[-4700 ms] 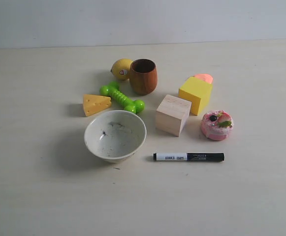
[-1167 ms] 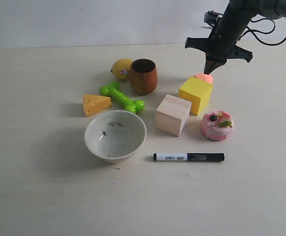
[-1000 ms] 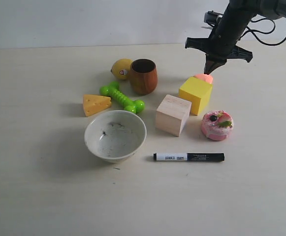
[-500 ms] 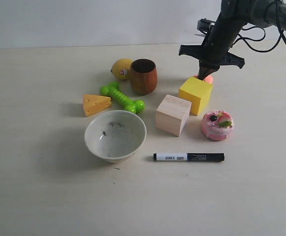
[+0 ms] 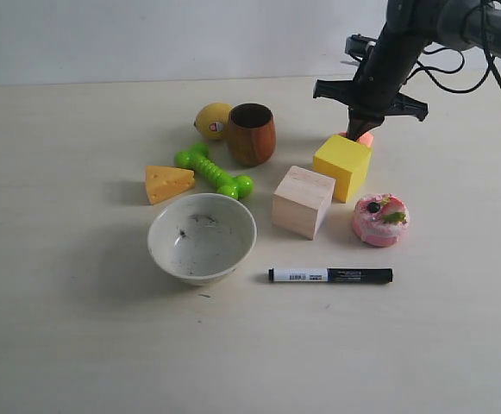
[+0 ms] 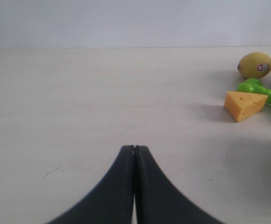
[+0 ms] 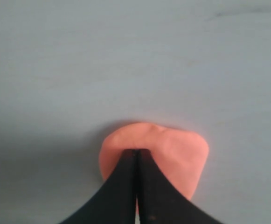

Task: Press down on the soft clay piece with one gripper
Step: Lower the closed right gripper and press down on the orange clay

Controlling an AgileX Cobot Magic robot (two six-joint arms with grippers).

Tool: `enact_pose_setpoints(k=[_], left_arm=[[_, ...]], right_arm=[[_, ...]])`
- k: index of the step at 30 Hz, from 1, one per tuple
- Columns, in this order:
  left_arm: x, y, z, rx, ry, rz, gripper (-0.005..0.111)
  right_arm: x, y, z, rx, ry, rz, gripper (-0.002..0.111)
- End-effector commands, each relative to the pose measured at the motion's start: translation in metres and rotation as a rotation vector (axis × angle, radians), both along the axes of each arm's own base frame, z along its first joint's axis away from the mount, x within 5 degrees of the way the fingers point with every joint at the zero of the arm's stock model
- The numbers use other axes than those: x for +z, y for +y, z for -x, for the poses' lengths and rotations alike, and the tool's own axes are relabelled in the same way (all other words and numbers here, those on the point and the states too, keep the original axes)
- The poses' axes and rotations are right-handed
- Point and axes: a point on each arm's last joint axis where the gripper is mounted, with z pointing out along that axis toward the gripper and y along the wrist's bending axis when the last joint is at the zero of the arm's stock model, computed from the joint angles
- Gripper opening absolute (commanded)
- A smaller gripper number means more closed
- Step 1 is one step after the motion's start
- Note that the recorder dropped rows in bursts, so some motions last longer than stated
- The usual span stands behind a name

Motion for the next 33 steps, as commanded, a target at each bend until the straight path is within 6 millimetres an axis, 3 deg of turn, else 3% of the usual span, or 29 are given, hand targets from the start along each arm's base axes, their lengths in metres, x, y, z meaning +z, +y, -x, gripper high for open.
enact_pose_setpoints(k=[1,9,18,33], left_arm=[[0.001,-0.001,0.0,-0.008,-0.013,0.005,0.0],[0.001,-0.001,0.0,-0.008,-0.013,0.005,0.0],[0.001,-0.001,0.0,-0.008,-0.013,0.005,0.0],[0.001,-0.001,0.0,-0.008,-0.013,0.005,0.0]], right_arm=[[-0.03,-0.002,0.004,0.008,0.069,0.034,0.0],[-0.033,-0.003,0.005,0.012,0.077,0.036,0.0],[-0.057,-0.003,0.012,0.019,0.176,0.047,0.0],[-0.055,-0.002,0.012,0.052,0.166,0.029,0.003]])
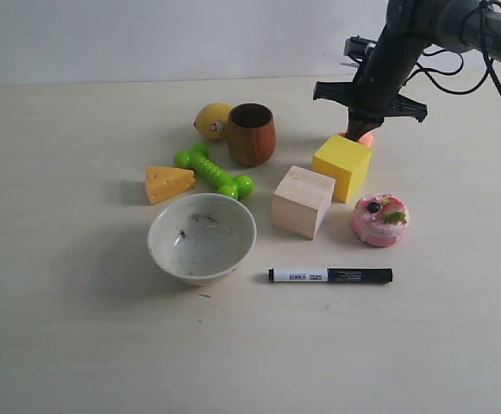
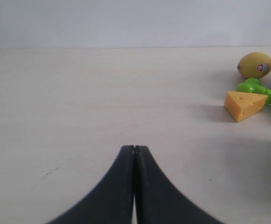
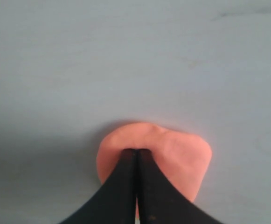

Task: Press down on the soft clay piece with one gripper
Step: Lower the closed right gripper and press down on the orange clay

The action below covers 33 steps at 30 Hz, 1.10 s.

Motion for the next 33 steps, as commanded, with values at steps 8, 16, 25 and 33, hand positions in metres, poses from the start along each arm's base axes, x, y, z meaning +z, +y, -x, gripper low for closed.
enact_pose_setpoints(k=[8,16,25,33], left_arm=[[0.001,-0.001,0.0,-0.008,-0.013,0.005,0.0],[0.001,-0.001,0.0,-0.008,-0.013,0.005,0.0],[0.001,-0.001,0.0,-0.008,-0.013,0.005,0.0],[0.001,-0.001,0.0,-0.008,-0.013,0.005,0.0]], right_arm=[[-0.027,0.002,0.007,0.032,0.076,-0.021,0.032],[-0.009,0.003,0.002,0.027,0.007,-0.029,0.034],[0.004,0.003,-0.001,0.028,-0.041,-0.027,0.026],[0.004,0.003,-0.001,0.046,-0.043,-0.034,0.008]])
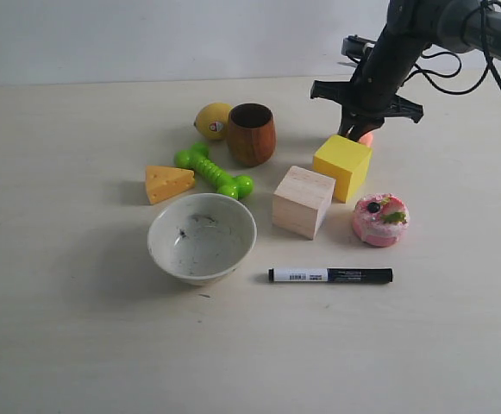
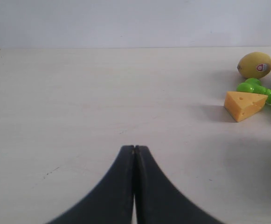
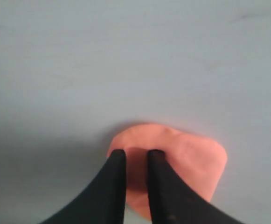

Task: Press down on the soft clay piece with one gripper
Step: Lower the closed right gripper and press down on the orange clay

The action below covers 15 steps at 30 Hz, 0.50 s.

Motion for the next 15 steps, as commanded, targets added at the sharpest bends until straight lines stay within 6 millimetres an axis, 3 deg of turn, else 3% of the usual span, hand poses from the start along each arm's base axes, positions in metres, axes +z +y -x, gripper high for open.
enact_pose_setpoints(k=[1,15], left_arm=[[0.001,-0.001,0.0,-0.008,-0.013,0.005,0.0],[0.001,0.0,0.0,-0.008,-0.013,0.003,0.0]], right_arm=[[-0.007,0.001,0.002,0.028,0.007,0.007,0.007],[0.011,0.002,0.0,0.043,-0.048,-0.009,0.007]])
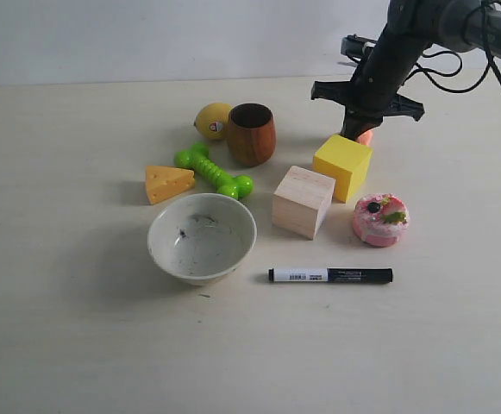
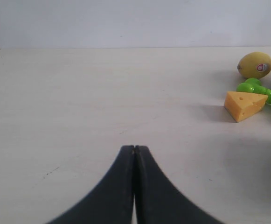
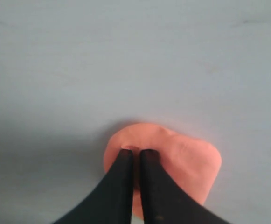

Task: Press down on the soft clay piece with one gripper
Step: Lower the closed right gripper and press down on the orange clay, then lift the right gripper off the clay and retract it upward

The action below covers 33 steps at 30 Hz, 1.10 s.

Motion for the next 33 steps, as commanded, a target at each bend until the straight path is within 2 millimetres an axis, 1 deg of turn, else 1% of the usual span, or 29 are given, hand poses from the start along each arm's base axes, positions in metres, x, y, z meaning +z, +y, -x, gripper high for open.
enact_pose_setpoints(k=[1,7,11,13,18,21,24,27,30,33], left_arm=[[0.0008,-0.0005,0.0002,-0.008,-0.013,0.003,0.0],[0.0008,-0.0005,0.0002,-0.008,-0.013,0.003,0.0],[0.0008,-0.0005,0.0002,-0.008,-0.013,0.003,0.0],[0.0008,-0.0005,0.0002,-0.008,-0.013,0.003,0.0],[0.0008,-0.0005,0.0002,-0.008,-0.013,0.003,0.0],[0.0008,-0.0005,0.0002,-0.008,-0.013,0.003,0.0],[0.0008,-0.0005,0.0002,-0.008,-0.013,0.003,0.0],[0.0008,-0.0005,0.0002,-0.008,-0.013,0.003,0.0],[0.0008,-0.0005,0.0002,-0.008,-0.013,0.003,0.0],[0.0008,-0.0005,0.0002,-0.008,-0.013,0.003,0.0]], right_arm=[[0.0071,0.0021,-0.0006,0.011,-0.028,-0.014,0.006],[0.0089,0.0025,-0.0018,0.017,-0.046,-0.014,0.005],[0.0135,0.003,-0.0031,0.013,-0.068,-0.022,0.007],[0.0149,0.003,-0.0037,0.011,-0.077,-0.023,0.012],[0.0152,0.0031,-0.0045,0.009,-0.086,-0.024,0.03],[0.0155,0.0037,-0.005,0.006,-0.092,-0.031,0.033],[0.0155,0.0038,-0.0052,0.005,-0.093,-0.033,0.028],[0.0155,0.0043,-0.0047,0.018,-0.09,-0.036,0.016],[0.0158,0.0057,-0.0041,0.038,-0.089,-0.048,0.006],[0.0158,0.0061,-0.0041,0.041,-0.09,-0.051,0.005]])
